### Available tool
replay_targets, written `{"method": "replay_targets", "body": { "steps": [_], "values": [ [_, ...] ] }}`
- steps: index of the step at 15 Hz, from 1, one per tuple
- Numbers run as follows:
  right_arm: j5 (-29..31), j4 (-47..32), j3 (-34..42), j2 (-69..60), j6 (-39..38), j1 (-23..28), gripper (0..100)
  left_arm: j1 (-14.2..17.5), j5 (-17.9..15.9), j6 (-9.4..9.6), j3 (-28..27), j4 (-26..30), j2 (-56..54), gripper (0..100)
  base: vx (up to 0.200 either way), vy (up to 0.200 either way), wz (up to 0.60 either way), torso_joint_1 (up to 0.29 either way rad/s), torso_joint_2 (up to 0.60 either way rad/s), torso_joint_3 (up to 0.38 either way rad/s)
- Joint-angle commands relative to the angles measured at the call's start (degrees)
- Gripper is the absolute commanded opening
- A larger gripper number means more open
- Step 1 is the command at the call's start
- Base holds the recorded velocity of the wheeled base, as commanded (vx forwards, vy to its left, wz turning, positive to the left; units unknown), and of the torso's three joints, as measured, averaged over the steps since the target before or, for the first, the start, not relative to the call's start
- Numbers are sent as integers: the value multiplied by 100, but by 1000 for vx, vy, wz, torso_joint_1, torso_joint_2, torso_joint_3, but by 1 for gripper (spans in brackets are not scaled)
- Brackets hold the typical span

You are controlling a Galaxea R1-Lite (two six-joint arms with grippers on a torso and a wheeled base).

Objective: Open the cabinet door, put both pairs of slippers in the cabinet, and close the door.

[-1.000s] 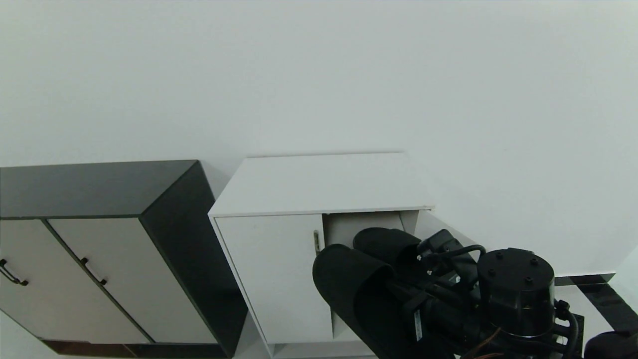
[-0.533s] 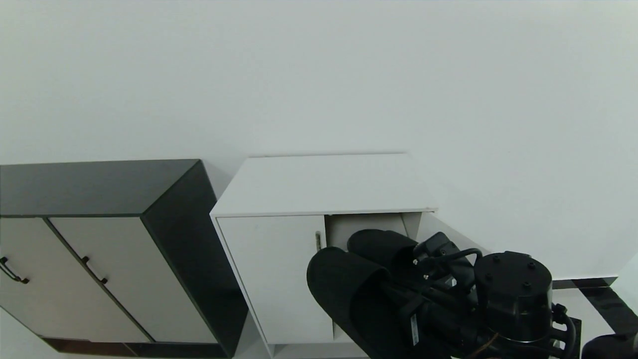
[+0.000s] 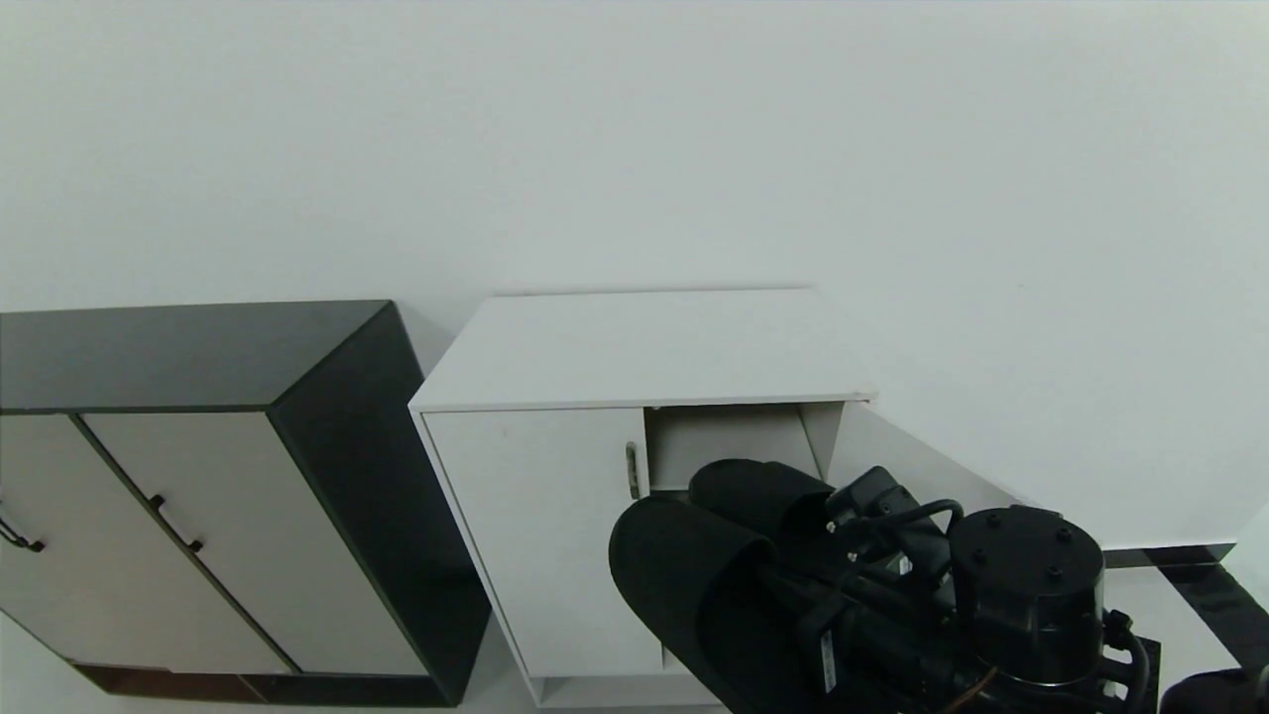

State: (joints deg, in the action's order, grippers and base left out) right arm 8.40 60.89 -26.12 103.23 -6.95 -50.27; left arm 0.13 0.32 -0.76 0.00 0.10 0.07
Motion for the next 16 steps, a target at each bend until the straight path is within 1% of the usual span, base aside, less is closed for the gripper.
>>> {"method": "replay_targets", "body": {
  "steps": [1, 7, 16],
  "values": [
    [-5, 2, 11, 13, 1, 0, 0, 4, 3, -4, 0, -1, 1, 0, 0, 0, 0, -203, 398, 207],
    [-14, 37, 46, 31, 44, 0, 0, 4, 3, -4, 0, -1, 1, 0, 0, 0, 0, -262, 529, 267],
    [-14, 371, 125, 215, 88, 0, 0, 4, 3, -4, 0, -1, 1, 0, 0, 0, 0, -256, 523, 262]
  ]
}}
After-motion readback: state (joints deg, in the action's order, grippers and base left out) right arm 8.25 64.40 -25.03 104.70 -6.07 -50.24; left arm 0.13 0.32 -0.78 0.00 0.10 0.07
